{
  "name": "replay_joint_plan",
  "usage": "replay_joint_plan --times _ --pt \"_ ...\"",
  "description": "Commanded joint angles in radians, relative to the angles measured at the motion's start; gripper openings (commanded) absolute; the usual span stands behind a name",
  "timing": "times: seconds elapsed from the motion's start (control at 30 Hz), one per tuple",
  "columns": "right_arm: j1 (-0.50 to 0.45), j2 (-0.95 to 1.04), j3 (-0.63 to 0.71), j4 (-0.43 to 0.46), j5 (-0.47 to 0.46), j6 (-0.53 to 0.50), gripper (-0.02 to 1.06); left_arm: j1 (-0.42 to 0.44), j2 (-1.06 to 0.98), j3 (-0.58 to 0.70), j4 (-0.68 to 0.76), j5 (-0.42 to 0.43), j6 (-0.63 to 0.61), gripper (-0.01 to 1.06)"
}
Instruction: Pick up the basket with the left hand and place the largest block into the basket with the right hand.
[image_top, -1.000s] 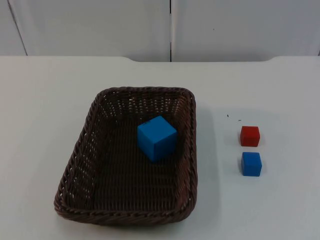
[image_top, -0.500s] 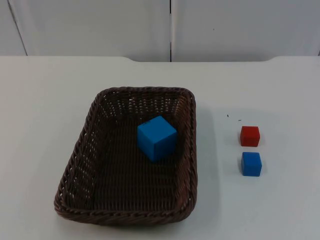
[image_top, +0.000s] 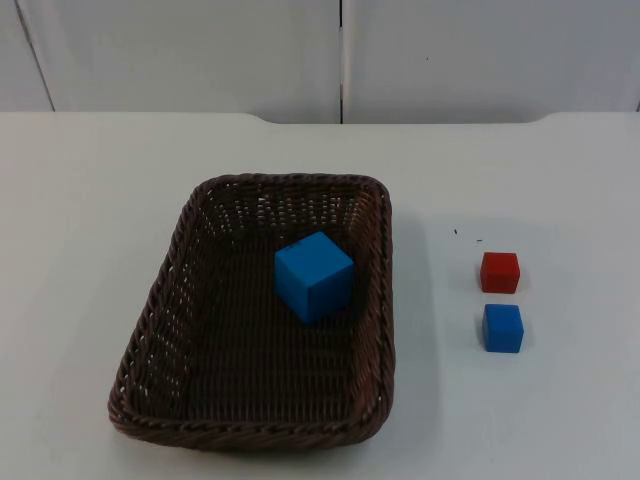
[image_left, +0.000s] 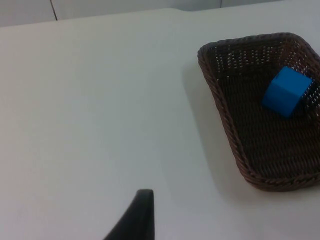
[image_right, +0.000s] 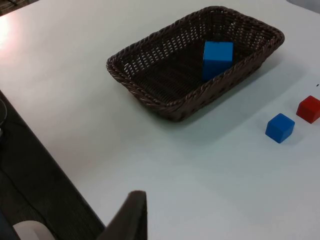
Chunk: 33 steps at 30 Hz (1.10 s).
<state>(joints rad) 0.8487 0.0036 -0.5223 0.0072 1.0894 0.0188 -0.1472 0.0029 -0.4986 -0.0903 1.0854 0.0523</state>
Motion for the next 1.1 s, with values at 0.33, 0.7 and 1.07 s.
replay_joint_plan --times 0.33,0.7,1.07 --pt "-0.071 -0.004 0.007 -0.002 -0.011 -0.002 1.05 -0.003 -0.003 0.005 0.004 -0.012 -0.006 1.05" --pt "-0.317 -0.004 0.007 -0.002 -0.011 -0.002 1.05 -0.003 -0.003 0.005 0.004 -0.012 -0.006 1.05" --pt "-0.613 -0.004 0.007 -0.002 -0.013 -0.002 1.05 -0.003 -0.003 0.005 0.004 -0.012 -0.006 1.05"
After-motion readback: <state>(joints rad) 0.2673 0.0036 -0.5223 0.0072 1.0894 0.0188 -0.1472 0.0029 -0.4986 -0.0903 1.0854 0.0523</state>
